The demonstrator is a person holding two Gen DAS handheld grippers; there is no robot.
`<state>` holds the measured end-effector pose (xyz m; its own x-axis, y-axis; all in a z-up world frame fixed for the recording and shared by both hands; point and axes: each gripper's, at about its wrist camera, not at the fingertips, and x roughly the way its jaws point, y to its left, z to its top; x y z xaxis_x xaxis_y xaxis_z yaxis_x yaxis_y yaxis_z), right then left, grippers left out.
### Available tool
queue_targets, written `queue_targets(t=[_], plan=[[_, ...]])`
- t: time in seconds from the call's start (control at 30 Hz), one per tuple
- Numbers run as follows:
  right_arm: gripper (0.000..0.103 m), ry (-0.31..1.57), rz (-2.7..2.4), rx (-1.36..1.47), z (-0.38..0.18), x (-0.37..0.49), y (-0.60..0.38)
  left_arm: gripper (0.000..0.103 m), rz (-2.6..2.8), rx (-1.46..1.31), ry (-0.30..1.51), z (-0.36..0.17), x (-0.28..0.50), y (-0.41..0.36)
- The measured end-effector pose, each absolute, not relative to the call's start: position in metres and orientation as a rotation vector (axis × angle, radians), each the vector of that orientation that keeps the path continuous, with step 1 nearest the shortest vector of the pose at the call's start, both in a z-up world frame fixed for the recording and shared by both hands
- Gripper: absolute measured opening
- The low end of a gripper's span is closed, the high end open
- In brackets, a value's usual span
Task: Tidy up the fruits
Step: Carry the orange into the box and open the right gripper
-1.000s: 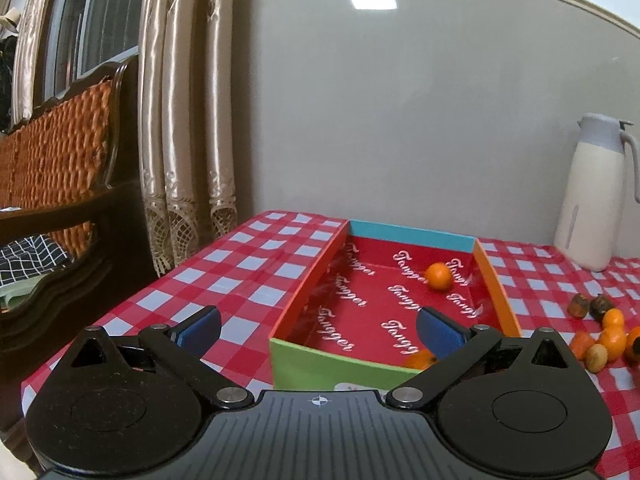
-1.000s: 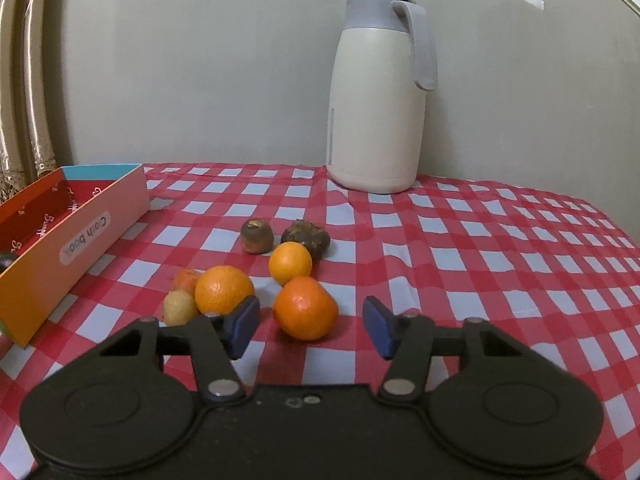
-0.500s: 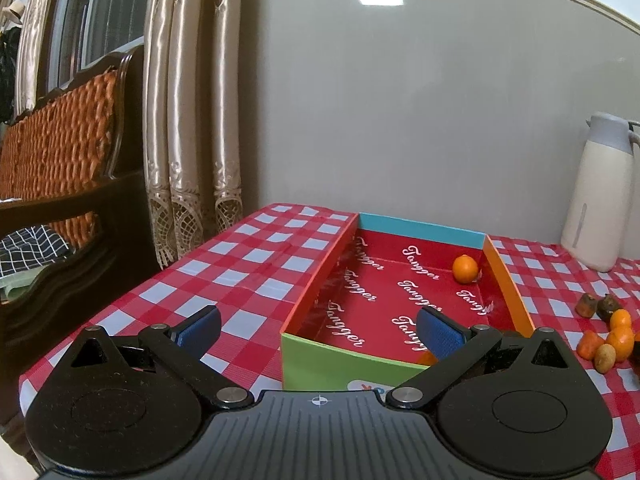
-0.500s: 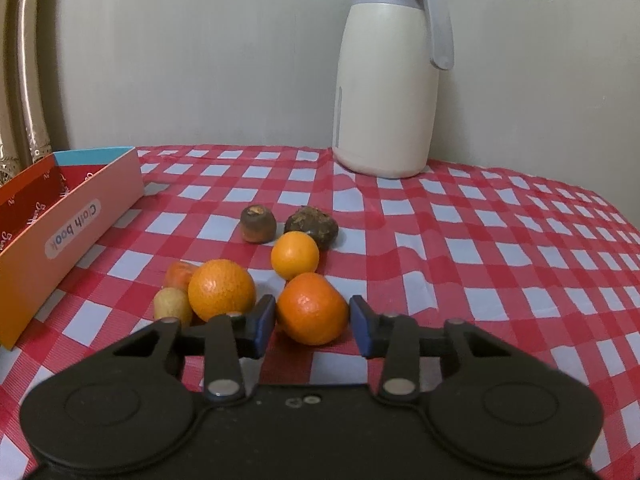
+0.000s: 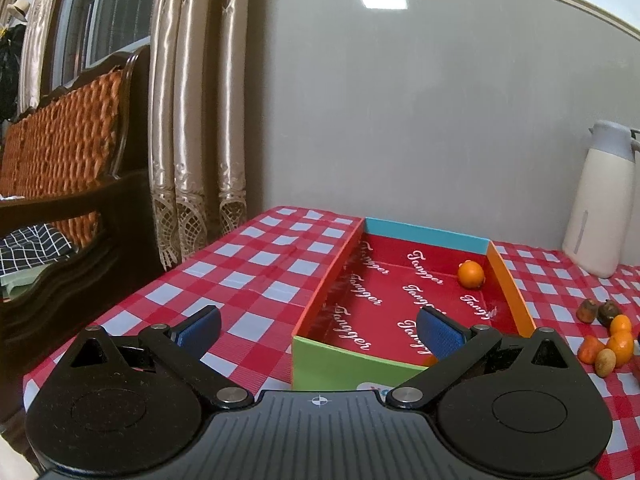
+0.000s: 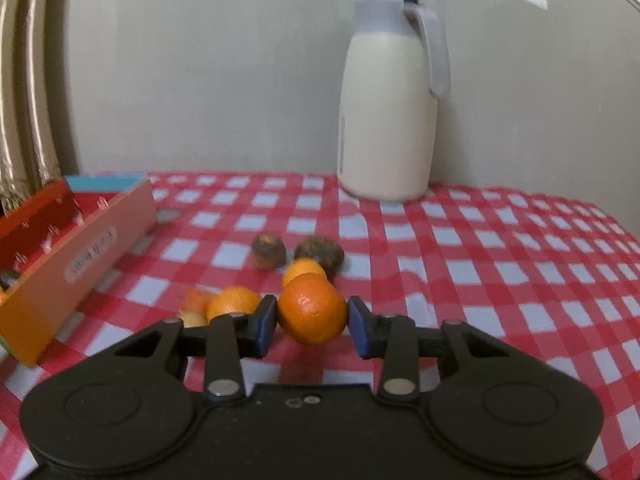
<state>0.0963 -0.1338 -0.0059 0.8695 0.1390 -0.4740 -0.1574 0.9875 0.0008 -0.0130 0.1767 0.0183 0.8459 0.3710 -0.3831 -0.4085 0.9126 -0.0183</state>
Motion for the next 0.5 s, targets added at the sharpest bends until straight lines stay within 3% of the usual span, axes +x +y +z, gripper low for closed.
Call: queue_targets(t=[0.5], plan=[[0.037,0.392,0.404,-0.035,0.030,0.072,-0.038,0.103,0.494,-0.108,0.386,0.022,-0.043,0.223]])
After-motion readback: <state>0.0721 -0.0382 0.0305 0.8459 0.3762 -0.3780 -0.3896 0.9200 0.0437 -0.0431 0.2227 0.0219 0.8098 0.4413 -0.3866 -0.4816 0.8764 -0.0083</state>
